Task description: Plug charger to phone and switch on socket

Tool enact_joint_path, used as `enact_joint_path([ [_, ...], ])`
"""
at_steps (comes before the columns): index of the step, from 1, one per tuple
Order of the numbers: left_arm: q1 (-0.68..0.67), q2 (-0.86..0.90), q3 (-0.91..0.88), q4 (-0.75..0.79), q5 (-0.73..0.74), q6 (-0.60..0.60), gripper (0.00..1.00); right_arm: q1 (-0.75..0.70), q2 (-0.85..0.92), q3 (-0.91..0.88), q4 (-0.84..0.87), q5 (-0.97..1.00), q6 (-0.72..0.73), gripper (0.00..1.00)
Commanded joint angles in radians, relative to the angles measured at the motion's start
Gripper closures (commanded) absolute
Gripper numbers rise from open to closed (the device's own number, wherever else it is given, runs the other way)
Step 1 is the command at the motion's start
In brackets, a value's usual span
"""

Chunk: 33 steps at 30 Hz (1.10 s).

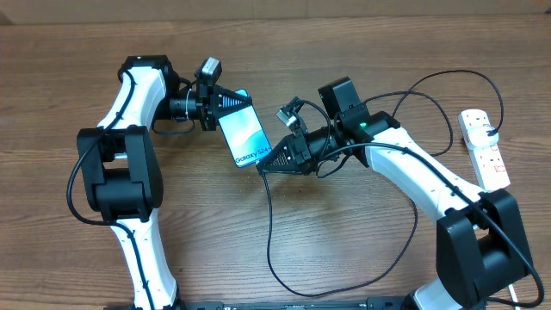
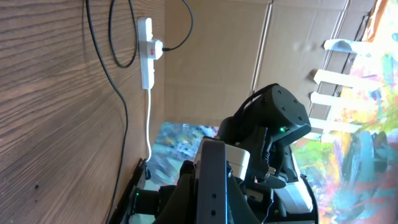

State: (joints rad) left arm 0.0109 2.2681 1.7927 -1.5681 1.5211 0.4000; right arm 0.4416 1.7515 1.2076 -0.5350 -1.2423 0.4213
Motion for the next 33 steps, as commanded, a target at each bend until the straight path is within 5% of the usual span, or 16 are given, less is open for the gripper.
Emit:
enact_joint_path([
  [1, -0.069, -0.033, 0.011, -0.029, -0.009, 0.026, 0.96, -0.028, -0.008, 0.016, 0.043, 0.074, 0.025, 0.96],
  [11, -0.056, -0.033, 0.011, 0.058, -0.029, 0.016, 0.96, -0.042, -0.008, 0.016, -0.121, 0.167, -0.126, 0.96],
  [19, -0.023, -0.033, 0.011, 0.117, -0.166, -0.069, 0.96, -0.166, -0.008, 0.016, -0.445, 0.855, -0.235, 0.96],
  [24, -0.015, -0.033, 0.011, 0.129, -0.202, -0.076, 0.96, -0.22, -0.006, 0.006, -0.494, 1.34, -0.061, 0.96],
  [33, -0.018, -0.033, 0.011, 0.14, -0.235, -0.115, 0.96, -0.233, 0.062, -0.057, -0.397, 1.357, -0.015, 0.96],
])
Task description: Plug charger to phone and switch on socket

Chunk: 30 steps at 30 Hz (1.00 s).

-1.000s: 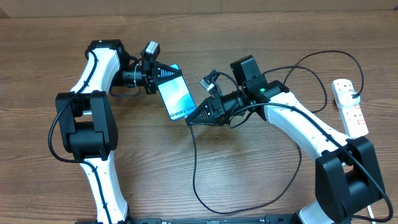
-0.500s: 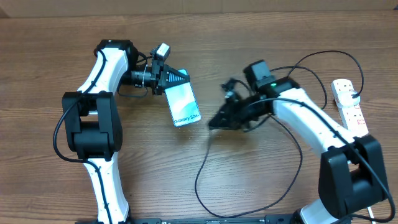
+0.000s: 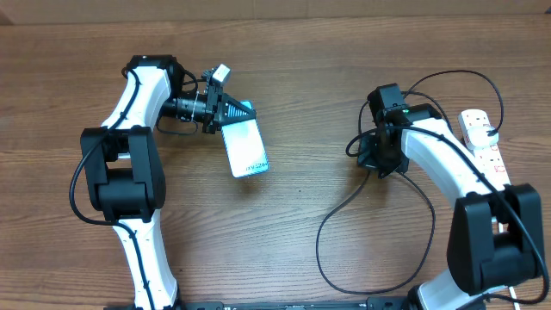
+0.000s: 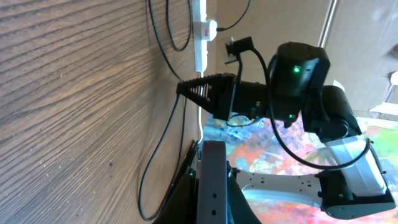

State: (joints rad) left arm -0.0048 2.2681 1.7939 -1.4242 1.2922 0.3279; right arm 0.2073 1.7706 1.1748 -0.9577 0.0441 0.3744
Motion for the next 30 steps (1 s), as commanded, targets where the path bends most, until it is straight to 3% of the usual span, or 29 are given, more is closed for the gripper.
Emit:
enact_joint_path([
  [1, -0.002, -0.033, 0.01, -0.004, -0.014, -0.045, 0.96, 0.001, 0.051, -0.03, 0.039, 0.072, 0.04, 0.96],
  [5, -0.002, -0.033, 0.01, -0.004, -0.017, -0.045, 0.96, 0.001, 0.068, -0.043, 0.087, 0.059, 0.045, 0.94],
  [8, -0.002, -0.033, 0.01, -0.004, -0.018, -0.048, 0.96, 0.001, 0.07, -0.043, 0.092, 0.035, 0.045, 0.8],
  [10, -0.002, -0.033, 0.01, -0.004, -0.017, -0.048, 0.96, 0.001, 0.07, -0.043, 0.087, 0.024, 0.046, 0.62],
  [13, -0.002, -0.033, 0.01, -0.004, -0.017, -0.048, 0.96, 0.001, 0.07, -0.044, 0.08, 0.026, 0.057, 0.45],
  [14, -0.002, -0.033, 0.01, -0.004, -0.017, -0.048, 0.96, 0.001, 0.07, -0.045, 0.077, 0.026, 0.072, 0.36],
  [15, -0.002, -0.033, 0.01, -0.004, -0.017, -0.048, 0.96, 0.001, 0.07, -0.052, 0.074, 0.026, 0.096, 0.21],
  [16, -0.002, -0.033, 0.01, -0.004, -0.017, -0.048, 0.96, 0.001, 0.07, -0.057, 0.074, 0.025, 0.101, 0.19],
  [22, -0.002, -0.033, 0.01, -0.004, -0.018, -0.048, 0.96, 0.001, 0.07, -0.093, 0.063, -0.037, 0.135, 0.2],
  [28, -0.002, -0.033, 0.01, -0.004, -0.017, -0.048, 0.96, 0.001, 0.071, -0.141, 0.093, -0.079, 0.154, 0.75],
  [30, -0.002, -0.033, 0.01, -0.004, -0.017, -0.048, 0.96, 0.001, 0.071, -0.146, 0.09, -0.079, 0.155, 0.82],
])
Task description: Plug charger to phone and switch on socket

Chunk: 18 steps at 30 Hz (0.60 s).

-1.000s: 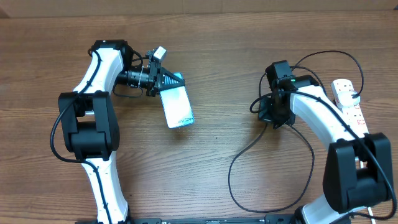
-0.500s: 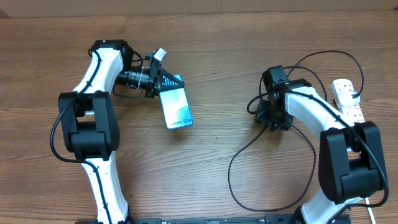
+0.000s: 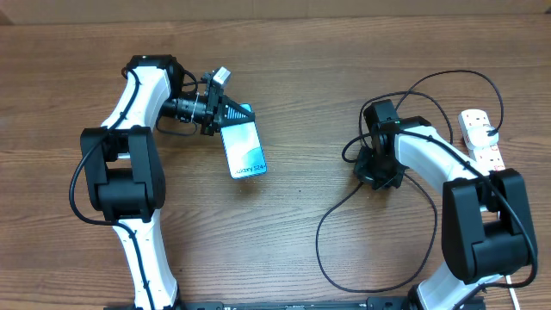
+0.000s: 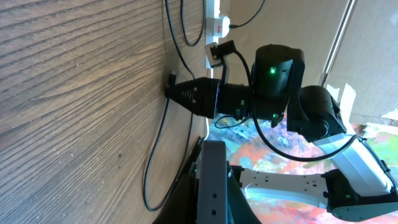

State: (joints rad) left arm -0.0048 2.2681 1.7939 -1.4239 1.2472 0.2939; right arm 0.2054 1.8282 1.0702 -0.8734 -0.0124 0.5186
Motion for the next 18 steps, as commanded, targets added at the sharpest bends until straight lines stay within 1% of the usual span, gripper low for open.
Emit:
enact_joint_path([
  [1, -0.002, -0.033, 0.01, -0.005, 0.028, -0.014, 0.96, 0.003, 0.013, -0.045, 0.006, -0.023, 0.014, 0.82],
  [5, -0.002, -0.033, 0.01, -0.005, 0.028, -0.015, 0.96, 0.003, 0.013, -0.053, 0.011, -0.014, 0.023, 0.84],
  [7, -0.002, -0.033, 0.01, -0.005, 0.028, -0.023, 0.96, 0.003, 0.013, -0.056, 0.021, -0.001, 0.035, 0.89],
  [9, -0.002, -0.033, 0.01, -0.004, 0.028, -0.023, 0.96, 0.003, 0.013, -0.061, 0.037, 0.004, 0.035, 0.96],
  [16, -0.003, -0.033, 0.01, -0.004, 0.023, -0.022, 0.96, 0.003, 0.013, -0.063, 0.089, -0.003, 0.029, 0.96],
  [17, -0.003, -0.033, 0.01, -0.004, 0.015, -0.023, 0.96, 0.003, 0.013, -0.063, 0.098, -0.019, 0.008, 0.96],
  [18, -0.005, -0.033, 0.01, -0.004, -0.006, -0.043, 0.96, 0.003, 0.013, -0.061, 0.113, -0.07, -0.047, 0.96],
])
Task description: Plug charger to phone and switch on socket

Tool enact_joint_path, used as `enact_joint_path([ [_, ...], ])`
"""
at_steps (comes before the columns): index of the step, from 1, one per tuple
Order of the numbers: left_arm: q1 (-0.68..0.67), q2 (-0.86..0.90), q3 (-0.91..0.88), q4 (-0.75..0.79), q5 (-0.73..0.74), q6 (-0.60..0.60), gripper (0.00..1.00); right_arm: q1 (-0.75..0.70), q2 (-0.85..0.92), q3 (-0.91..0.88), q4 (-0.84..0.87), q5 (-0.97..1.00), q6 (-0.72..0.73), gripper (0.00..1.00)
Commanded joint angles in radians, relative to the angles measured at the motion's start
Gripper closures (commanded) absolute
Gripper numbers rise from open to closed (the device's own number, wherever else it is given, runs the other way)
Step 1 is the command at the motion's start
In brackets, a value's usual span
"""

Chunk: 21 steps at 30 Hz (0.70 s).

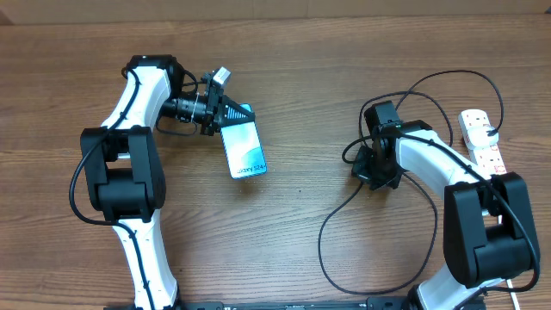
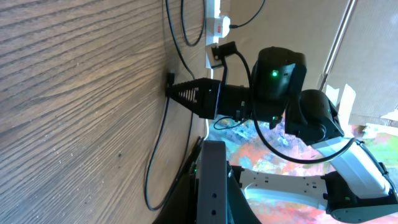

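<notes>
The phone (image 1: 244, 148), its blue screen lit, is tilted up off the wooden table, and my left gripper (image 1: 233, 115) is shut on its top end. In the left wrist view the phone (image 2: 213, 180) shows only as a grey edge between the fingers. My right gripper (image 1: 360, 169) is far to the right, tip down at the table, shut on the end of the black charger cable (image 1: 331, 220). From the left wrist, the right gripper (image 2: 174, 92) is a closed black cone with the small plug poking out beside its tip.
A white power strip (image 1: 484, 148) lies at the table's right edge with the charger's mains plug in it; the power strip (image 2: 217, 12) also shows in the left wrist view. The cable loops widely across the right half of the table.
The right gripper has shifted slightly left and tilted a little at the table. The cable loop has moved a touch. The left gripper and phone are unchanged.
At first the right gripper held the cable end right at the phone's lower edge while the left gripper held the phone. Then the right gripper was far to the right with the cable, away from the phone. It has stayed low there since.
</notes>
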State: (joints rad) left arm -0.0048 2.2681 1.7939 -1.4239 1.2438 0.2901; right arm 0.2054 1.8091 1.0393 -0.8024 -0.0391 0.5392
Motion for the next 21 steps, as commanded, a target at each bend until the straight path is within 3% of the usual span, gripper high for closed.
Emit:
enact_joint_path([
  [1, -0.006, -0.033, 0.01, -0.006, -0.024, -0.069, 0.96, 0.002, 0.032, -0.028, 0.053, -0.1, -0.117, 0.96],
  [4, -0.006, -0.033, 0.01, -0.019, -0.019, -0.098, 0.96, 0.001, 0.024, -0.01, 0.074, -0.366, -0.298, 0.96],
  [9, -0.007, -0.033, 0.01, -0.027, 0.278, 0.127, 0.96, 0.001, -0.054, -0.003, 0.042, -0.886, -0.588, 0.96],
  [12, -0.009, -0.033, 0.01, -0.026, 0.336, 0.152, 0.95, 0.002, -0.098, -0.003, -0.012, -1.098, -0.731, 0.96],
  [15, -0.01, -0.033, 0.01, -0.04, 0.336, 0.163, 0.96, 0.003, -0.125, -0.003, -0.067, -1.212, -0.81, 0.96],
  [21, -0.011, -0.034, 0.01, -0.078, 0.336, 0.159, 0.95, 0.034, -0.126, -0.004, -0.121, -1.298, -0.836, 0.96],
])
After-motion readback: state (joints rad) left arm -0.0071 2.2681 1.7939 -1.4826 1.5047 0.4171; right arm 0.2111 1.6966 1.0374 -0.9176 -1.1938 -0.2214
